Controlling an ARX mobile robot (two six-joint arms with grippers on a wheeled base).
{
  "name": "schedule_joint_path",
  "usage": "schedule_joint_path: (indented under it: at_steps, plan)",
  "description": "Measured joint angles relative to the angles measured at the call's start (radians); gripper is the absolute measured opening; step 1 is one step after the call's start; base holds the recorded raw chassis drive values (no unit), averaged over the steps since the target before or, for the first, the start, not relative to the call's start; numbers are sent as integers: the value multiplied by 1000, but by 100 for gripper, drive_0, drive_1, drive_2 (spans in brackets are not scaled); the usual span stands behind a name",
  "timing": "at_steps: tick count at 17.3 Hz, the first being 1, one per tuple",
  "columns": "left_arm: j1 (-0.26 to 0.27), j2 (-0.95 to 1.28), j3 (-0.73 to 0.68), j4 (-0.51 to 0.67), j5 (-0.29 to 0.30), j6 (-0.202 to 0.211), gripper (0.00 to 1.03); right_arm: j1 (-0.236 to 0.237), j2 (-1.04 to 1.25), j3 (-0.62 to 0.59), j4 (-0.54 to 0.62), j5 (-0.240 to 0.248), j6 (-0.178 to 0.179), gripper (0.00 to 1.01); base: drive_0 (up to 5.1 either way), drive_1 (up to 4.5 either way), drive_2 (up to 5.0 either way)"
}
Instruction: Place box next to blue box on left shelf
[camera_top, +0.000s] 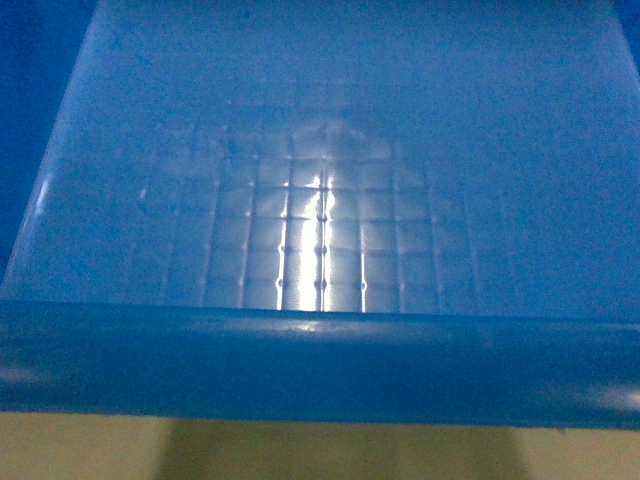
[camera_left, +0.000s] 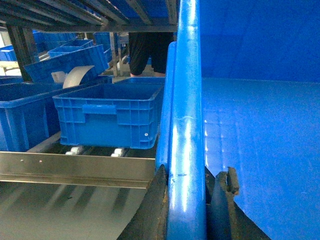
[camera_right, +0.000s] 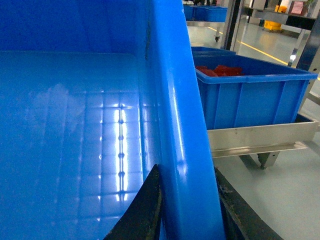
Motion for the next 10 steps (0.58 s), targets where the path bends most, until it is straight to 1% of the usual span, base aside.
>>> schedule_joint_path:
  at_steps: [8,10]
  plan:
    - [0,-3,0,2,0,1,11,0,-1,0,3,1,0,20,12,415,-391]
    - [0,-2,0,0,-1,1,11,0,-1,0,1,1,0,20,300,223,-486]
